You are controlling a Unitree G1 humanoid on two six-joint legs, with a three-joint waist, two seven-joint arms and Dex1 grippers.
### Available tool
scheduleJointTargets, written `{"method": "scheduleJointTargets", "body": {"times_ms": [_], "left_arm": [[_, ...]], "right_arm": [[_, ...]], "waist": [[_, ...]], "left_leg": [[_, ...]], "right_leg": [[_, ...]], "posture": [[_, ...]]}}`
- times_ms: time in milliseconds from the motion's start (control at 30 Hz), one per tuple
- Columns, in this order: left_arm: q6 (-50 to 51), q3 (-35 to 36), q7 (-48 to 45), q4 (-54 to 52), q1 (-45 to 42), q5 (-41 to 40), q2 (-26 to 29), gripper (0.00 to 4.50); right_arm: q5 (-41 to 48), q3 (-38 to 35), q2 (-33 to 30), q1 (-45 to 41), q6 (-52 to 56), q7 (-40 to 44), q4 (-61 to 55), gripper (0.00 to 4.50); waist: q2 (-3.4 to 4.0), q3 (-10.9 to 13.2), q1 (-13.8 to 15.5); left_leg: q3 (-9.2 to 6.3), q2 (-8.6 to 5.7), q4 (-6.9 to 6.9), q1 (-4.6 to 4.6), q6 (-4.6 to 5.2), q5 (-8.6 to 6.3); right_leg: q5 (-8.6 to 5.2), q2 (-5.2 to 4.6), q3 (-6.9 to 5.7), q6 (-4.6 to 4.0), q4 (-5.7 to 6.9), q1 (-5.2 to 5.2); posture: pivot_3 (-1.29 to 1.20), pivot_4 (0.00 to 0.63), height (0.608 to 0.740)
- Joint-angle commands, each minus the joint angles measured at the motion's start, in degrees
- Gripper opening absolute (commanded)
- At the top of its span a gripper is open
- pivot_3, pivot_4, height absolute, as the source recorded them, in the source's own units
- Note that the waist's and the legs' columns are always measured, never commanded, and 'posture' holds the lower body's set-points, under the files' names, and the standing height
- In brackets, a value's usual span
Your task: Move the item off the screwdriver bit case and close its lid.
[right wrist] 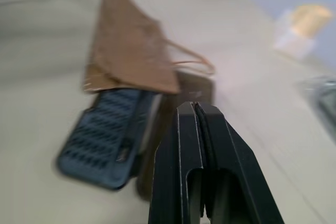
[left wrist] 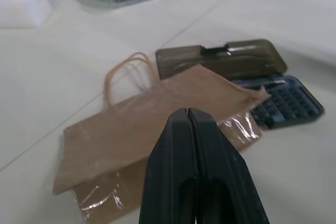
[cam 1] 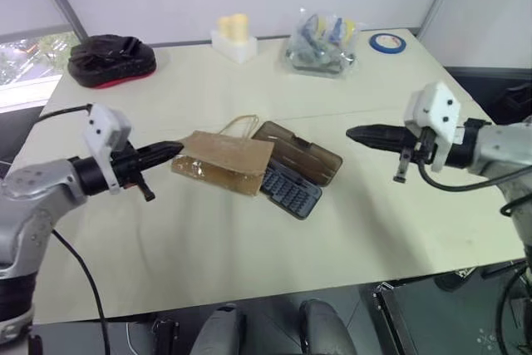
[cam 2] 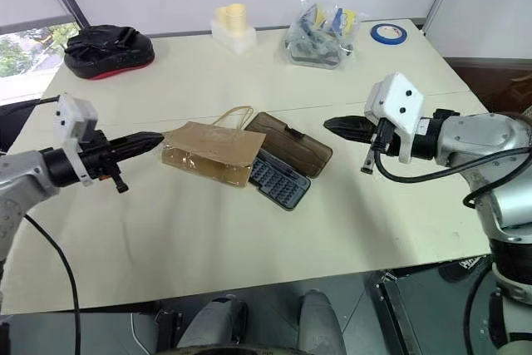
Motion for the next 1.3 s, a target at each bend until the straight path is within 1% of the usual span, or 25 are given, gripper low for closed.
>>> {"method": "scheduleJointTargets", "body": {"times_ms": [33,133,767,1167,1267,1300], "left_arm": [[0.1,1.8,-1.5,-1.2,0.6,-0.8,0.9,0.0],[0.4,1.4,0.1,-1.4,0.1,-0.5,-0.1,0.0],[2.2,0.9,1.1,-2.9,0.3,-1.2,-0.5,0.0],[-0.2,-2.4,-0.6,-1.8,-0.8,3.0,0.0,0.0],[-1.7,-3.7,-3.0,-1.1,-1.1,4.3,0.6,0.86],[-2.7,-4.3,-4.0,-0.8,-1.4,5.1,1.0,1.34]], "right_arm": [[1.6,-0.6,-0.9,-1.9,0.7,0.8,-2.3,0.03],[1.3,-0.2,-0.6,-2.0,1.0,0.5,-2.8,0.03],[1.0,0.3,0.0,-1.3,1.5,-0.7,-4.1,0.03],[0.8,0.7,0.7,-1.8,1.6,-1.6,-4.2,0.03],[0.6,0.9,0.8,-1.6,1.4,-1.8,-4.1,0.0],[0.5,1.0,0.8,-1.6,1.3,-1.8,-4.1,0.0]], "waist": [[0.0,0.0,0.0],[-0.02,0.0,0.1],[-0.03,0.0,0.1],[-0.03,0.0,0.2],[-0.03,0.0,0.1],[-0.03,0.0,0.1]], "left_leg": [[0.0,0.0,0.0,0.0,0.0,0.0],[-0.01,0.02,0.0,-0.02,0.0,0.0],[0.01,0.02,0.01,-0.04,-0.03,0.01],[0.01,0.01,0.01,-0.05,-0.06,0.03],[0.02,0.01,0.01,-0.05,-0.07,0.04],[0.02,0.01,0.01,-0.05,-0.08,0.04]], "right_leg": [[0.0,0.0,0.0,0.0,0.0,0.0],[0.0,0.0,0.0,0.0,0.0,-0.02],[0.0,-0.03,0.02,0.0,0.01,-0.05],[0.0,-0.03,0.02,0.0,0.01,-0.06],[0.0,-0.03,0.02,0.0,0.01,-0.06],[0.0,-0.03,0.02,0.0,0.01,-0.06]], "posture": [[0.0,0.15,0.74],[0.0,0.15,0.74],[0.0,0.15,0.74],[0.0,0.15,0.74],[0.0,0.15,0.74],[0.0,0.15,0.74]]}}
